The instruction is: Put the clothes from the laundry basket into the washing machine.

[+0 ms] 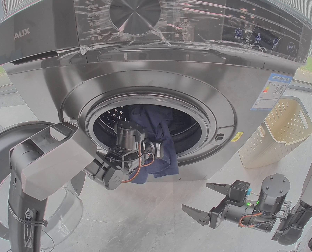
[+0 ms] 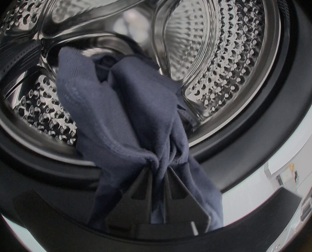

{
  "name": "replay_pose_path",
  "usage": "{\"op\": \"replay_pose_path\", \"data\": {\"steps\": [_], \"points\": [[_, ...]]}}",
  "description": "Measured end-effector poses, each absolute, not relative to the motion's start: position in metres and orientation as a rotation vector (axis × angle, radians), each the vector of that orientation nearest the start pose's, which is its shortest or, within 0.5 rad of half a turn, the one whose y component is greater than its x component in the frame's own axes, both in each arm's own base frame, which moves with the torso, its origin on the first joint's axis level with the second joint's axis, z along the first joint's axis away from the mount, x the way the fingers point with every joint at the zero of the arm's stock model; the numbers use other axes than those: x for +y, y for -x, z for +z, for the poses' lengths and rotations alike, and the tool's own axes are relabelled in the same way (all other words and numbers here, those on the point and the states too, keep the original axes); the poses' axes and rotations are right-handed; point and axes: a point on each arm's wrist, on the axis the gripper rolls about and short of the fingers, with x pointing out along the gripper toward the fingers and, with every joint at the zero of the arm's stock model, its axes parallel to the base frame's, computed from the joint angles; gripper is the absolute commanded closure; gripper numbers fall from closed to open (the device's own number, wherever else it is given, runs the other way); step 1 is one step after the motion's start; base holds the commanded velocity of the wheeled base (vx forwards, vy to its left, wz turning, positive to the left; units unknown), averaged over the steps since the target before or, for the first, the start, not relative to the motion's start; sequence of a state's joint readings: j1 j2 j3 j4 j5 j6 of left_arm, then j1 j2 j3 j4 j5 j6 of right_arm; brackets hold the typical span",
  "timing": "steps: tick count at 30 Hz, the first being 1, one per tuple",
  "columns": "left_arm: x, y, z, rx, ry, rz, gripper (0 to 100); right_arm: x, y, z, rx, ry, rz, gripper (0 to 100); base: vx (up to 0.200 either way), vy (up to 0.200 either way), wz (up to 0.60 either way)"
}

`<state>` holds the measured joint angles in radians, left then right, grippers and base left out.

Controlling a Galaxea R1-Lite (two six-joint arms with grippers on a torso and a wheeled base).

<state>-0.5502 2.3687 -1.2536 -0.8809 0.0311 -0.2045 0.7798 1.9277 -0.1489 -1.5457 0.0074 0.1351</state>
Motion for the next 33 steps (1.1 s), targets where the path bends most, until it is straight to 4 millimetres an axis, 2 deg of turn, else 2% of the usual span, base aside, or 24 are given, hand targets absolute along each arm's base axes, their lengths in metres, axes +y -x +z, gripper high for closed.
{"op": "replay_pose_path", "data": {"steps": [8,13,14,17,26,33], "points": [[-0.253,-0.415,0.115,0.018,0.248,-0.478,100,0.171,-0.173,0.072,0.27,-0.039,0.768,0,0.0,0.0,0.0],[-0.257,-0.428,0.135,-0.102,0.296,-0.437,100,0.171,-0.173,0.072,0.267,-0.04,0.767,0,0.0,0.0,0.0],[-0.257,-0.43,0.135,-0.111,0.3,-0.433,0,0.171,-0.173,0.072,0.267,-0.04,0.767,0,0.0,0.0,0.0],[-0.258,-0.432,0.132,-0.117,0.303,-0.426,0,0.171,-0.173,0.072,0.266,-0.04,0.767,0,0.0,0.0,0.0],[-0.255,-0.418,0.093,0.088,0.235,-0.415,0,0.171,-0.173,0.072,0.266,-0.04,0.767,0,0.0,0.0,0.0],[-0.251,-0.417,0.076,0.148,0.21,-0.404,0,0.172,-0.173,0.071,0.273,-0.039,0.768,0,0.0,0.0,0.0]]}}
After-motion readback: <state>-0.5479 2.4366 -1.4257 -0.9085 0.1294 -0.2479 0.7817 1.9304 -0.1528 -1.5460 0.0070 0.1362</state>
